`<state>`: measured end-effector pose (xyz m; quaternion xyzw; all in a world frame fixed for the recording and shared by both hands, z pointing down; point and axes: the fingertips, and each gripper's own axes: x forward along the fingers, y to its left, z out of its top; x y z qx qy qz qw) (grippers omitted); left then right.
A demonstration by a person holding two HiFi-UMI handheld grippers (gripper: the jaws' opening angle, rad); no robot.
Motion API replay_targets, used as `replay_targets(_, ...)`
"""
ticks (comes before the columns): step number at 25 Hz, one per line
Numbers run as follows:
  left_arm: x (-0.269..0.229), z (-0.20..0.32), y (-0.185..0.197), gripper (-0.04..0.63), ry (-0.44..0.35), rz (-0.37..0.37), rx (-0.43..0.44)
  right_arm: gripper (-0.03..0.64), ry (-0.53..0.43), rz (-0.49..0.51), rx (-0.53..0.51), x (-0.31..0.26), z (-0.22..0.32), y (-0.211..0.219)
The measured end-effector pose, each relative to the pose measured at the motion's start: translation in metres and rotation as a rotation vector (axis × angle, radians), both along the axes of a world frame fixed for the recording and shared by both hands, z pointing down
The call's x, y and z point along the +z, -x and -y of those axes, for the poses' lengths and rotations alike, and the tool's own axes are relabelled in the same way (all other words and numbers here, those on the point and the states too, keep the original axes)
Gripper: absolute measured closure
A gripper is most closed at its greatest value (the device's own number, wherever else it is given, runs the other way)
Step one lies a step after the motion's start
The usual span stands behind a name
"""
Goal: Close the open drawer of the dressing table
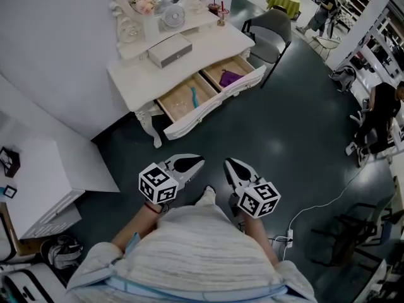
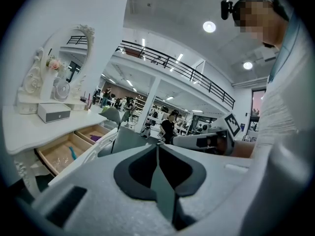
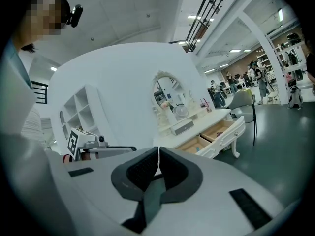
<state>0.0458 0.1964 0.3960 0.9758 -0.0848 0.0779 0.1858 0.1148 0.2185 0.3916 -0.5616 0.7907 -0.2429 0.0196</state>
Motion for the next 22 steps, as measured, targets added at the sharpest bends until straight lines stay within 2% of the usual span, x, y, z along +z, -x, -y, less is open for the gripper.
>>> replay_targets(11,-0.002,0.054,-0.07,0.572,-0.008,-0.006,-0.049,0.606,-0.004,-0.012,-0.075,-0.001,0.059,-0.066)
replay_targets(15,0.004,0.068,-0.07,0.572,0.003,-0.006,-0.095,0.604,0.005,-0.023,-0.113,0.006,0.077,-0.07)
replay_targets(22,0.015,0.1,-0.053,0.572,0.032,-0.004,-0.183,0.604,0.048,-0.041,-0.21,0.021,0.11,-0.051)
